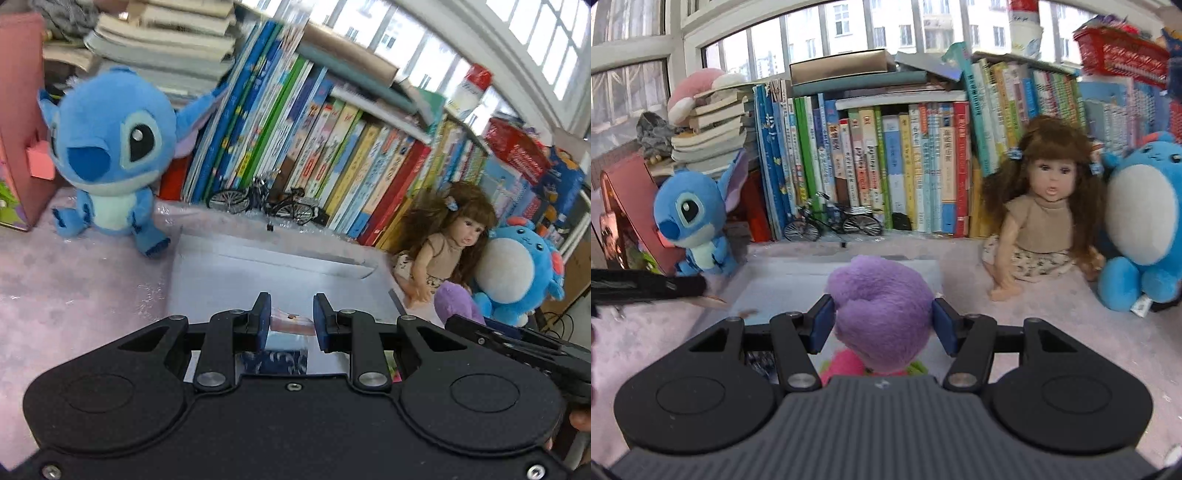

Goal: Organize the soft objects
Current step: 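Carry both items over the tray and release the purple heart from the right tool, then open the left tool to drop the tagged item onto the packet in the tray, then move left tool to pink folded cloth while right tool moves to gold sequin pouches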

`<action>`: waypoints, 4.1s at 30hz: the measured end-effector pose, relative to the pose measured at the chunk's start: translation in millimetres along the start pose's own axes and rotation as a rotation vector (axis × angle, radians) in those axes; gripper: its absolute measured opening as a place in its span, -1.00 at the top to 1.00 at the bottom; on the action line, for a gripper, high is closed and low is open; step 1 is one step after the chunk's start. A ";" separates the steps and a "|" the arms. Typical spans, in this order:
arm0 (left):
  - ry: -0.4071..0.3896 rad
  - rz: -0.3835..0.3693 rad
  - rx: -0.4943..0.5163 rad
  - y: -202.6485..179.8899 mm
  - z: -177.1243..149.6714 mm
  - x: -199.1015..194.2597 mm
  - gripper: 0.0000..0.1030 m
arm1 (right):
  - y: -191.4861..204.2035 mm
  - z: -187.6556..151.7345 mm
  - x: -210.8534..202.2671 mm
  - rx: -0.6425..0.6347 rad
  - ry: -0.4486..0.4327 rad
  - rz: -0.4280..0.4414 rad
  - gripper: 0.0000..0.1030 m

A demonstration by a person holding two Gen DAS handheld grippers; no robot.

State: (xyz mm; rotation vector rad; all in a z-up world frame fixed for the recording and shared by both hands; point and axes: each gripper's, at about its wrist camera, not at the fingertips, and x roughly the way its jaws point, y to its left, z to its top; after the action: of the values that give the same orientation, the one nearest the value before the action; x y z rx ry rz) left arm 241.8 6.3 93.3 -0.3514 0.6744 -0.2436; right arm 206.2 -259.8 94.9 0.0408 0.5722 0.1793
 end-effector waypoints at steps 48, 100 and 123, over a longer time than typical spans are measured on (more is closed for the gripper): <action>0.034 0.164 0.073 -9.5 -13.0 80.3 -0.21 | -9.3 9.9 112.6 0.053 0.201 0.052 -0.43; -0.085 0.083 0.357 -6.0 -167.5 -74.7 -0.69 | 25.7 -130.9 -31.5 -0.288 0.034 0.099 -1.00; -0.041 0.085 0.295 3.6 -172.4 -57.3 -0.58 | 24.7 -127.5 -18.0 -0.276 0.064 0.132 -1.00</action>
State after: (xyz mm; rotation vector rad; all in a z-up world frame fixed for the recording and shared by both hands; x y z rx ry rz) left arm 87.5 -12.4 -1.0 -0.0451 0.6019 -0.2499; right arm 118.4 -240.3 -0.5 -0.1955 0.6051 0.3881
